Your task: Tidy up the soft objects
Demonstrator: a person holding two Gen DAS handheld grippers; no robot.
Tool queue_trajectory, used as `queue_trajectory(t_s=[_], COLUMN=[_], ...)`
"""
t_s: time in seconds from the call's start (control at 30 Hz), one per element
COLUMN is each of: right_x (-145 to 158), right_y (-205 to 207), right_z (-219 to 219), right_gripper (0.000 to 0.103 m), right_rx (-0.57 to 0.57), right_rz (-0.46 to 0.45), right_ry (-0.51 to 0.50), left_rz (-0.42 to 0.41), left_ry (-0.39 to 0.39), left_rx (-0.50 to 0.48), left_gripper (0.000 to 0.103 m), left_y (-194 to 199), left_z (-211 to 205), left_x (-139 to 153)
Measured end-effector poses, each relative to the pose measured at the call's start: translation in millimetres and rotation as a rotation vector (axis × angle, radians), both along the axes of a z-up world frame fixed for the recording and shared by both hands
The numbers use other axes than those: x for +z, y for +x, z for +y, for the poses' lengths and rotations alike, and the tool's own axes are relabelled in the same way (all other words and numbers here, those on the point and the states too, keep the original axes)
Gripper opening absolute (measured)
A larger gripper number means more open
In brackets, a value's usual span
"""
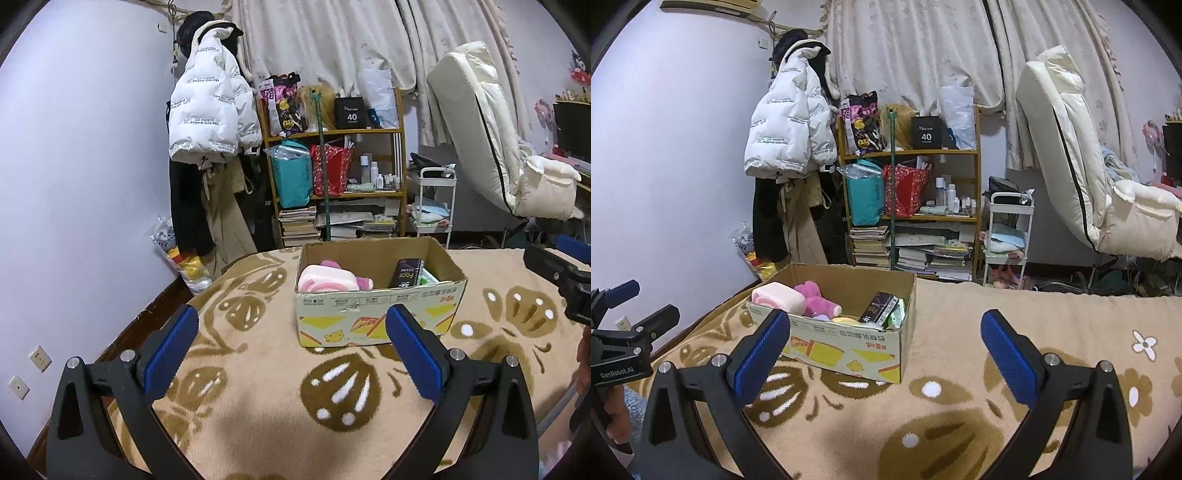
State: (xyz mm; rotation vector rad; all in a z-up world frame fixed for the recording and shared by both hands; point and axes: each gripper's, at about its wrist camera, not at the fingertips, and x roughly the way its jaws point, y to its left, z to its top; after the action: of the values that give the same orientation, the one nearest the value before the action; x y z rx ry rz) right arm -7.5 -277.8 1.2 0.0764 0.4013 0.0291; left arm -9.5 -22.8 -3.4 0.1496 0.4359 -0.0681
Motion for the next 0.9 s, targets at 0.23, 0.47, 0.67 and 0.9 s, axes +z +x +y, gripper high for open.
queue_trajectory(t_s=[0.23,0.47,0.67,0.9], right_x=[-1,-3,-5,-6], right_y=[7,12,14,14], right_z=[-5,-7,-7,-8], right_gripper=[0.103,0.103,0.103,0.103], right_rx=[-0.018,-0.017,-0.018,-0.023], right_rz=[0.006,0.023,0.024,0.028], right_ry=[0.005,0.006,0.006,0.008], left_rz=[0.017,0.014,0.011,0.021], left_ry=[-0.004,-0.001,0.004,0.016], left_rx=[0.016,0.043,0.045,0.029], left_gripper=[0.100,0.100,0.100,0.100], left_y=[9,11,10,9], left_z=[3,4,3,0], left_x=[-7,-8,-9,-10])
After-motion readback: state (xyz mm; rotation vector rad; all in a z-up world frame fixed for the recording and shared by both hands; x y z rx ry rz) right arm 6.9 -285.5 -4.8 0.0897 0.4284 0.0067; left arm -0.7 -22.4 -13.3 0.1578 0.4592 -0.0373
